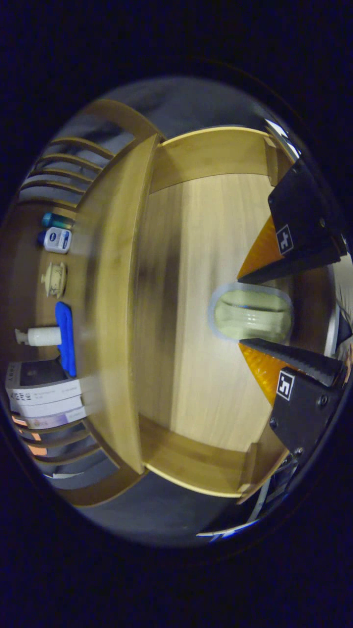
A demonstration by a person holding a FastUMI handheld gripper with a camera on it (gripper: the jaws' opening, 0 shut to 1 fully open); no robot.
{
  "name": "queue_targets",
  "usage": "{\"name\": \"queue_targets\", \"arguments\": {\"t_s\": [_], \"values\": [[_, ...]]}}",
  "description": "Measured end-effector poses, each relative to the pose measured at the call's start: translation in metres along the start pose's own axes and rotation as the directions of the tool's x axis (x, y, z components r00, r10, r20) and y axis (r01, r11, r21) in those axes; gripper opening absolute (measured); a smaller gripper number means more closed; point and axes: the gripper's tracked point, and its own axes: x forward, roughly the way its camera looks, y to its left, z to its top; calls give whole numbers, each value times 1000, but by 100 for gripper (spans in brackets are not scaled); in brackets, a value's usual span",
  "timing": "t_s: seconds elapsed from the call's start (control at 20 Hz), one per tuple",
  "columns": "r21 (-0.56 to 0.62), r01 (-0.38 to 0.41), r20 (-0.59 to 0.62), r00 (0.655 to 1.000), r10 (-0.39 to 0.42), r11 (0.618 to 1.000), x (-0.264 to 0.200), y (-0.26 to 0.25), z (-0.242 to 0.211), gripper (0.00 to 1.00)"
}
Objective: Pull open the drawer, take out the items inside it, and place them on the countertop above the cabinet.
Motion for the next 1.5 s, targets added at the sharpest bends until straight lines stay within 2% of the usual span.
{"name": "queue_targets", "arguments": {"t_s": [0.05,0.3,0.55,1.15,1.4,1.5], "values": [[13,6,-12,1000,-6,1000,5,-1,0,70],[27,-19,-15,1000,20,999,15,5,3,41],[25,1,-1,1000,-1,1000,14,3,5,20],[5,-24,179,984,23,1000,-59,-5,54,20],[-7,-7,252,968,8,1000,-93,-11,85,20],[-24,34,282,959,-26,999,-102,-17,100,20]]}}
